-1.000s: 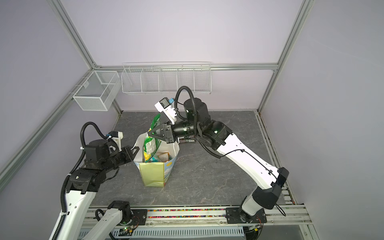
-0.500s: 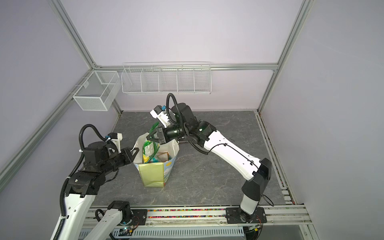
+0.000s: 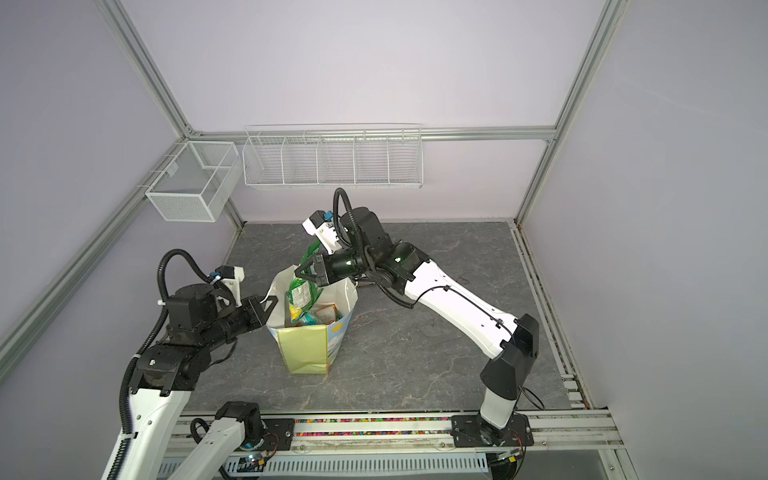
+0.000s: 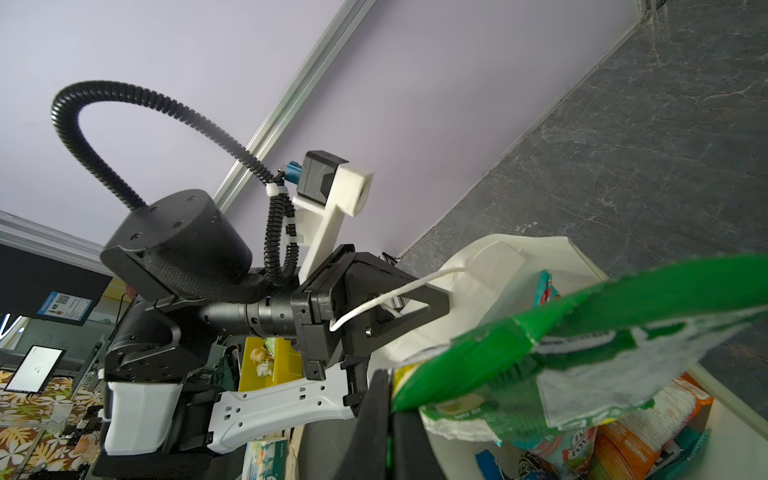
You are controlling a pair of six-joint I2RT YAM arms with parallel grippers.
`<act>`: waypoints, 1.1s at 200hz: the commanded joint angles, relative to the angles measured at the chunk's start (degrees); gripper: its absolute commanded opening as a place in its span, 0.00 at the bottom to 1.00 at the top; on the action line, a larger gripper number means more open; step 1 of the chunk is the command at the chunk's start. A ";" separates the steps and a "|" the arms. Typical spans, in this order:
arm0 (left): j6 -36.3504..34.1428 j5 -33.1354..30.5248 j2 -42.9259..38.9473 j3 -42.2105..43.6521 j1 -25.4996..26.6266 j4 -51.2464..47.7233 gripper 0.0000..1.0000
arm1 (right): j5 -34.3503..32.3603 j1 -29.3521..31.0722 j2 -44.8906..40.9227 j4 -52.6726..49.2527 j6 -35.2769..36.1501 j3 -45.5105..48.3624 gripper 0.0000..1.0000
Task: Place the snacks into the paper bag
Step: 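Lower the green packet into the paper bag with the right gripper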
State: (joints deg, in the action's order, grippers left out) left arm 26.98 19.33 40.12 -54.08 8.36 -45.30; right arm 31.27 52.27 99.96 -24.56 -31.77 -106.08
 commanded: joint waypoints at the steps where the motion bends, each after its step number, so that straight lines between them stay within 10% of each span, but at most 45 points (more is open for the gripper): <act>1: 0.44 0.26 -0.83 0.03 -0.27 1.89 0.00 | 0.89 0.34 0.65 3.88 -0.90 -1.39 0.07; 32: 0.37 0.11 -0.61 -0.08 -0.27 1.88 0.00 | 4.54 0.70 1.54 5.18 -1.12 -2.20 0.09; 73: 0.26 -0.06 -0.39 -0.06 -0.27 1.97 0.00 | 7.39 0.99 0.75 5.95 -0.43 -1.69 0.47; 109: 0.18 -0.15 -0.31 -0.07 -0.27 1.97 0.00 | 6.73 0.97 -1.02 5.06 0.65 -0.73 0.61; 220: -0.14 -0.71 -0.74 -0.45 -0.29 1.44 0.00 | 1.02 0.71 -3.09 0.15 3.11 0.94 0.70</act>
State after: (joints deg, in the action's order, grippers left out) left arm 26.96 19.07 40.25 -54.08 8.27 -45.08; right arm 33.61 52.97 98.45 -23.07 -30.06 -105.73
